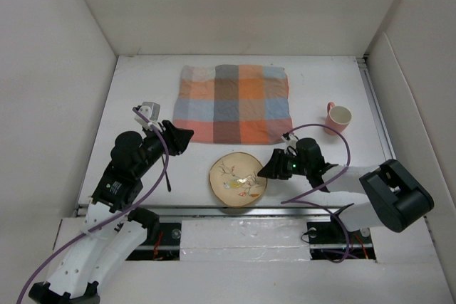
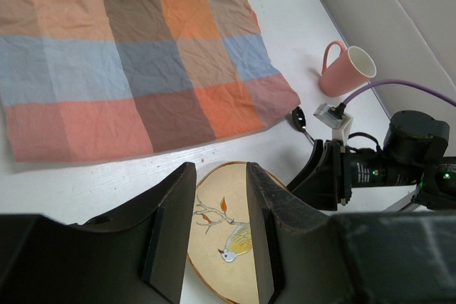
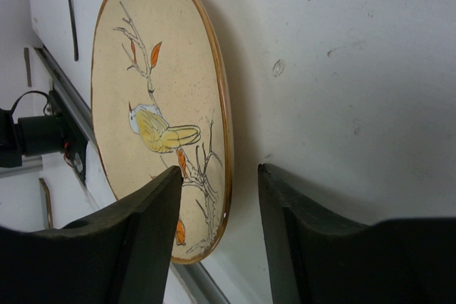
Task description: Set the dinner table for one person
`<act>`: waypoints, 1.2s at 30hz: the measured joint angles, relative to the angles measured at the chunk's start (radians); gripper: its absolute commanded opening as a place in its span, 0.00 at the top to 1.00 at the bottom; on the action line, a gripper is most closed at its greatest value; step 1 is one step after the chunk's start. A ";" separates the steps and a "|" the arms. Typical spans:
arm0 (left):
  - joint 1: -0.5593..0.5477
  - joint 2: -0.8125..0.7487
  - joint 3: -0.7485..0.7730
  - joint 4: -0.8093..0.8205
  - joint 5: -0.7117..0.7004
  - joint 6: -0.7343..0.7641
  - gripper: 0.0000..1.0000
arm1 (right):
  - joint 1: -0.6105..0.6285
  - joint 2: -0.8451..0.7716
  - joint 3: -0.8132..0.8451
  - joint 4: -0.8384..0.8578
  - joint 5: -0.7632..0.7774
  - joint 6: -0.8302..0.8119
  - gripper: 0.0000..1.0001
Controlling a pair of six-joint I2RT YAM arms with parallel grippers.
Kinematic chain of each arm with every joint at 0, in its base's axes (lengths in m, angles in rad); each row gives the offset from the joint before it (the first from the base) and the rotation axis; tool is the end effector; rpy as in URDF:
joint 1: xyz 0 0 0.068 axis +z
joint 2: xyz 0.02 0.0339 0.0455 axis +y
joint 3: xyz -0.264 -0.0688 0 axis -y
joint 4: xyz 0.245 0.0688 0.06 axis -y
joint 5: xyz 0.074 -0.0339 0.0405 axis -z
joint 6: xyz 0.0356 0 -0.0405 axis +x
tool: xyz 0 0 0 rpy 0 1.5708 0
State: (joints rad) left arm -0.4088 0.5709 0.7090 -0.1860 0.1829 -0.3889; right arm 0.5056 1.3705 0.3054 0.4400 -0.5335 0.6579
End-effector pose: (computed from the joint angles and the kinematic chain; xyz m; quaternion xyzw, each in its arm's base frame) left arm 0.1270 -0.0621 0.3441 0.0702 0.7202 -0.3278 0.6075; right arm 0.1868 0.1241 0.1257 -0.0544 0.8654 0.4375 0.2381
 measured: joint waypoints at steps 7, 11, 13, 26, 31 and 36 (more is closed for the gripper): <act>0.000 0.004 0.000 0.001 -0.002 0.004 0.68 | 0.007 0.099 -0.002 0.132 -0.010 0.043 0.61; 0.000 0.002 0.000 0.002 -0.003 0.006 0.68 | 0.013 0.151 -0.004 0.200 -0.025 0.067 0.81; 0.000 0.002 0.000 0.002 -0.003 0.007 0.68 | 0.018 0.189 -0.006 0.246 -0.037 0.085 0.92; 0.000 -0.003 0.000 0.002 -0.008 0.007 0.68 | 0.065 -0.077 0.026 0.086 0.003 0.167 1.00; 0.000 -0.006 0.000 0.002 -0.008 0.007 0.68 | 0.053 -0.121 0.230 -0.014 0.093 0.172 1.00; 0.000 -0.018 0.000 0.002 -0.008 0.007 0.68 | -0.009 0.032 0.418 0.031 0.148 0.198 1.00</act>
State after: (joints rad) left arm -0.4088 0.5533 0.7090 -0.1844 0.1749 -0.3817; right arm 0.4965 1.4021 0.7238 0.4706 -0.3855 0.8558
